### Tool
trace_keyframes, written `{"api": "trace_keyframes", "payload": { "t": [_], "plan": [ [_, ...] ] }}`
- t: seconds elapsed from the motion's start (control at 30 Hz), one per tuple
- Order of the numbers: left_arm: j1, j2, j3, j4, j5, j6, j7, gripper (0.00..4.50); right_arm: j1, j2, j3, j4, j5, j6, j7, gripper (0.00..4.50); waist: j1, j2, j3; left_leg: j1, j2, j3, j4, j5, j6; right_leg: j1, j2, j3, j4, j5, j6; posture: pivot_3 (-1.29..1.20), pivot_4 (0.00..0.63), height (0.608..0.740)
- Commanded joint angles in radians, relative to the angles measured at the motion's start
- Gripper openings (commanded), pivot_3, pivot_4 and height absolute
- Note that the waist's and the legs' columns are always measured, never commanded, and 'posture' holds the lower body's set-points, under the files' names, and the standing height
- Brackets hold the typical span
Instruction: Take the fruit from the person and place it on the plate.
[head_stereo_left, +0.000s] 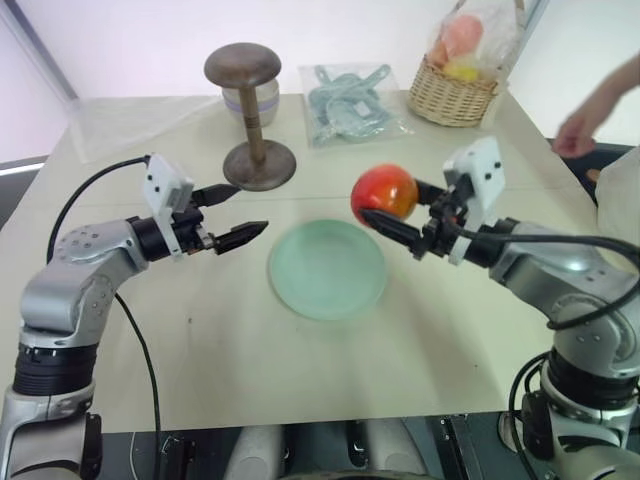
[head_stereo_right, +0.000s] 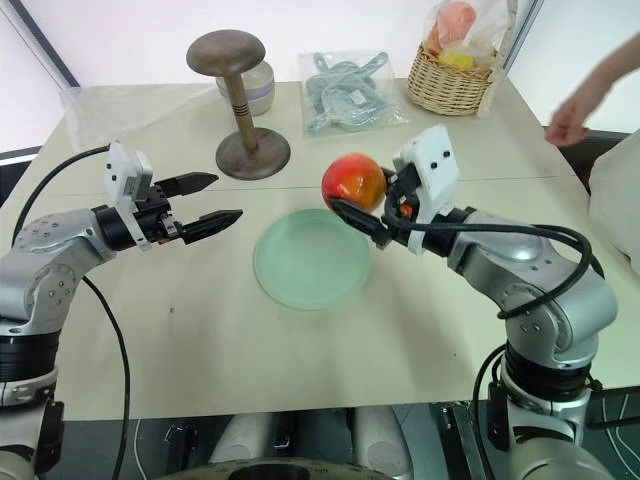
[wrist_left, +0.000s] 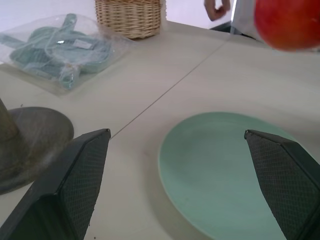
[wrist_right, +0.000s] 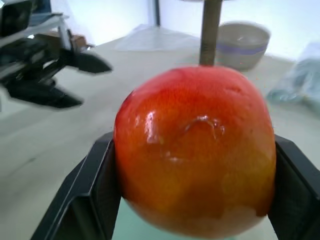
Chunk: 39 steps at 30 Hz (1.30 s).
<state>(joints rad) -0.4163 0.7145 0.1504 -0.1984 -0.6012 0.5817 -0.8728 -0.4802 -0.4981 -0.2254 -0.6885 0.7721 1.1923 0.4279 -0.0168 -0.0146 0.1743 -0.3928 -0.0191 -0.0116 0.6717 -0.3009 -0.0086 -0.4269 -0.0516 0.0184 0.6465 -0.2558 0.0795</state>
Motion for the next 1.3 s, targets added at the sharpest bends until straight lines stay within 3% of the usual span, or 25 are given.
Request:
{"api": "trace_keyframes", "payload": {
  "t": [0.03,0.37,0.73,1.07,1.3],
  "plan": [
    [-0.036,0.013,0.009,-0.002,0.000,-0.009,-0.013,4.50,0.020,0.047,0.010,-0.041,0.067,0.012,-0.038,3.07,0.000,0.000,0.000,0.000,0.000,0.000,0.000,0.000,0.000,0.000,0.000,0.000,0.000,0.000,0.000,0.00,0.150,0.740],
    [-0.044,0.041,0.018,-0.005,-0.002,0.006,-0.037,4.50,0.039,0.219,0.182,0.103,-0.062,-0.095,-0.186,3.07,0.000,0.000,0.000,0.000,-0.001,0.000,-0.003,0.001,-0.001,-0.001,0.000,0.000,-0.001,0.000,0.000,0.00,0.150,0.740],
    [0.000,0.089,0.040,-0.085,-0.058,0.070,-0.071,4.50,0.126,0.217,0.304,0.230,-0.246,-0.243,-0.203,3.07,0.000,0.000,0.000,0.000,-0.001,0.000,-0.003,0.001,-0.001,-0.001,0.001,0.000,-0.001,0.000,0.000,0.00,0.150,0.740],
    [0.101,0.252,0.080,-0.121,-0.101,0.095,-0.237,4.50,0.148,0.214,0.287,0.211,-0.249,-0.220,-0.189,3.07,-0.002,0.000,0.000,0.001,-0.001,0.000,-0.004,0.001,-0.002,-0.002,0.001,0.000,0.000,0.000,0.000,0.00,0.150,0.740],
    [0.098,0.284,0.076,-0.119,-0.094,0.087,-0.280,4.50,0.152,0.222,0.282,0.184,-0.232,-0.201,-0.189,3.07,-0.001,0.000,0.000,0.001,-0.001,0.000,-0.004,0.001,-0.002,-0.001,0.002,0.000,0.000,0.000,0.000,0.00,0.150,0.740]
  ]
}}
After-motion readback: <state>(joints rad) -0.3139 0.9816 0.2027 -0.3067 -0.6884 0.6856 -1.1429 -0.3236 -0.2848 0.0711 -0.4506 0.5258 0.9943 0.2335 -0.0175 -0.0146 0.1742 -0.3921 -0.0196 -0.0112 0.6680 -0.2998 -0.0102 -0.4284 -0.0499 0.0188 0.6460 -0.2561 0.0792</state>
